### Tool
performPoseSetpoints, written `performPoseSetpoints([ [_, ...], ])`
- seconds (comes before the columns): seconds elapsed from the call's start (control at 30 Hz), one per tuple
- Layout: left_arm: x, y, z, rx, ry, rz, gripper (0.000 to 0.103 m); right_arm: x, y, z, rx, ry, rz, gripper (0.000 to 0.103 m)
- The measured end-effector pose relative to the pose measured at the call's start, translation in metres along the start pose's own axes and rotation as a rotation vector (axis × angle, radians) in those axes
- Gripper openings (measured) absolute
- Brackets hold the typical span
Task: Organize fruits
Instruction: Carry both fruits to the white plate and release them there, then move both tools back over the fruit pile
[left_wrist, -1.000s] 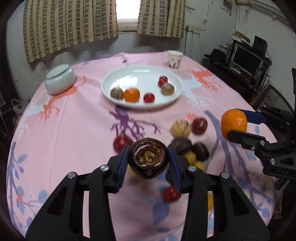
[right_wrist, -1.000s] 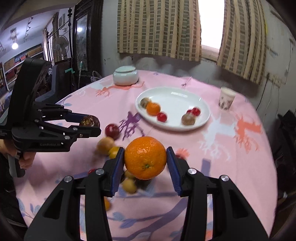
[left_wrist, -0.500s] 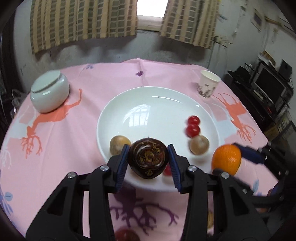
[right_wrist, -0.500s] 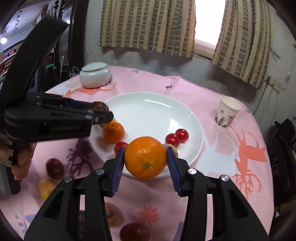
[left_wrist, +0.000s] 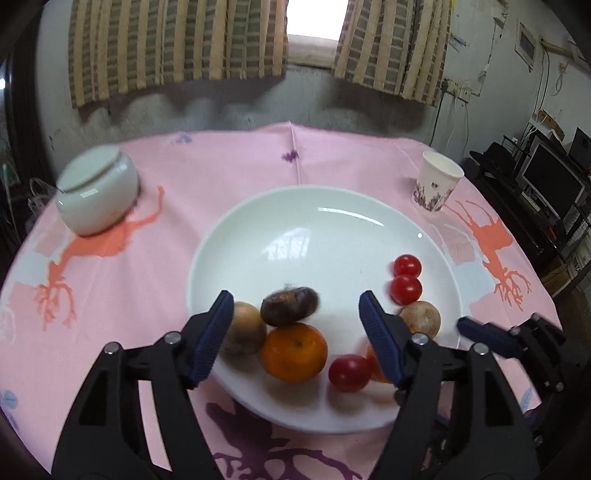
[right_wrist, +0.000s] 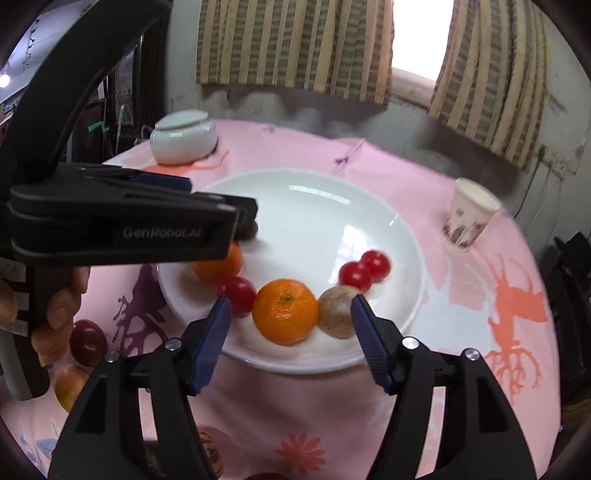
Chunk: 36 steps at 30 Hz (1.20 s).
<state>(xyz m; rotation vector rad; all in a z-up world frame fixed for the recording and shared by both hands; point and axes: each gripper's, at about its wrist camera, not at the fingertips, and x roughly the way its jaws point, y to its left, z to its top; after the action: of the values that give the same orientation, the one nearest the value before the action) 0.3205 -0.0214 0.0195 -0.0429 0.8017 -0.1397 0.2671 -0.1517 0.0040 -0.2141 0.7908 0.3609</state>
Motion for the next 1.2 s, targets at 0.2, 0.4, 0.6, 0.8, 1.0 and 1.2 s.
performPoseSetpoints([
  [0.2, -0.042, -0.003, -0.01, 0.023, -0.006, -0.024, 0.082, -0.038, -0.002, -0.008, 0.029, -0.007, 0.007, 0.067],
  [0.4, -0.086, -0.009, -0.042, 0.066, -0.037, -0.032, 0.093, -0.08, 0.003, -0.033, 0.075, -0.008, 0.017, 0.067],
  [0.6, -0.105, -0.017, -0.083, 0.096, 0.011, -0.056, 0.094, -0.103, 0.013, -0.06, 0.128, 0.022, 0.073, 0.068],
  [0.8, -0.118, -0.014, -0.123, 0.123, 0.025, -0.034, 0.095, -0.119, 0.029, -0.085, 0.108, 0.022, 0.107, 0.068],
  [1.0, -0.128, 0.003, -0.141, 0.051, 0.053, -0.048, 0.096, -0.123, 0.026, -0.093, 0.122, 0.018, 0.135, 0.068],
  [1.2, -0.127, 0.004, -0.159, 0.07, 0.097, -0.062, 0.096, -0.127, 0.029, -0.103, 0.111, 0.032, 0.211, 0.068],
])
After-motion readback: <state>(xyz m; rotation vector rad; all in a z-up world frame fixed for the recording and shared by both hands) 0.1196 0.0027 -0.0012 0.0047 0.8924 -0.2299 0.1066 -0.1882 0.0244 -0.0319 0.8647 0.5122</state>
